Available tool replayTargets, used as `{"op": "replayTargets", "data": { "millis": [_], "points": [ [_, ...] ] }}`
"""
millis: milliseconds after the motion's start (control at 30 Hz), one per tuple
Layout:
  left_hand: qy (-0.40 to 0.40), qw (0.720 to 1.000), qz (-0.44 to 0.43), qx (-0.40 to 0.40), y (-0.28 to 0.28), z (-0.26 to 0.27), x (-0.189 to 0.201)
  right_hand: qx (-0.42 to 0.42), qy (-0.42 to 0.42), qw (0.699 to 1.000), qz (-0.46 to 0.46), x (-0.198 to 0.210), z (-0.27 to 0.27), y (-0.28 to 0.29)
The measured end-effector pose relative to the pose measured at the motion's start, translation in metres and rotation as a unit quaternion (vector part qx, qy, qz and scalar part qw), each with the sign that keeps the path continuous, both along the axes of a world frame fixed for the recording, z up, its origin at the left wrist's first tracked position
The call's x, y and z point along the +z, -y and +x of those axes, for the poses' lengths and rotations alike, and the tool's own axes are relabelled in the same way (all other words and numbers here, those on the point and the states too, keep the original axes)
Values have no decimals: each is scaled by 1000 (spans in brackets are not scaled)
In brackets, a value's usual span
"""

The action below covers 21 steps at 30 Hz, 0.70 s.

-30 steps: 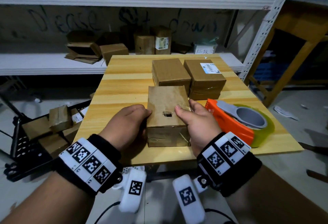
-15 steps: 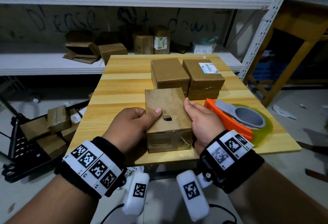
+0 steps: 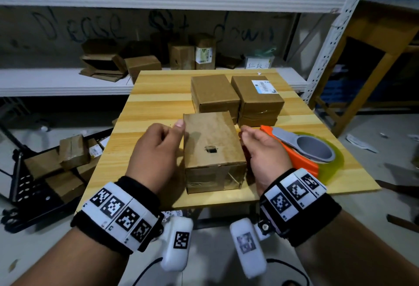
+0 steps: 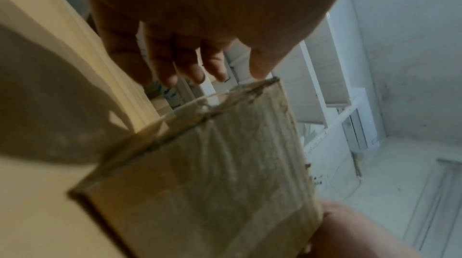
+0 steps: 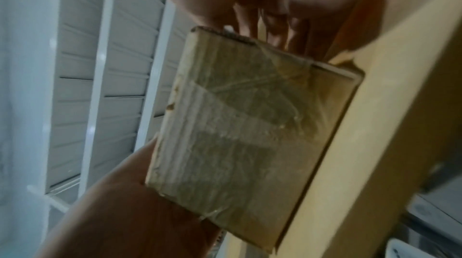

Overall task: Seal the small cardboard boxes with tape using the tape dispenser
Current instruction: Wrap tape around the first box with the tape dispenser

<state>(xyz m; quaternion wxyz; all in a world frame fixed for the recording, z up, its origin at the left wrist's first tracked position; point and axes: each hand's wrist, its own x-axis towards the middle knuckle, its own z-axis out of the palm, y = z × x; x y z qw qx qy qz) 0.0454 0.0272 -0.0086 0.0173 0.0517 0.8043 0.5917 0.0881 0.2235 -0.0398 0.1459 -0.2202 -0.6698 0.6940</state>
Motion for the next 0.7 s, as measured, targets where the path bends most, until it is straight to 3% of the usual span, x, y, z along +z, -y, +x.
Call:
{"op": "replayTargets", "data": {
  "millis": [100, 200, 333, 700],
  "points": [
    [77, 984, 162, 14, -9, 2, 6, 26, -7, 999, 26, 10, 0, 13],
    [152, 958, 237, -55, -22, 8, 5, 64, -4, 998, -1, 11, -5, 28],
    [91, 976, 188, -69, -30, 9, -8, 80, -34, 996, -21, 2, -8, 35],
    [74, 983, 149, -81, -28, -2, -17, 87, -22, 996, -8, 1, -11, 32]
  ]
}}
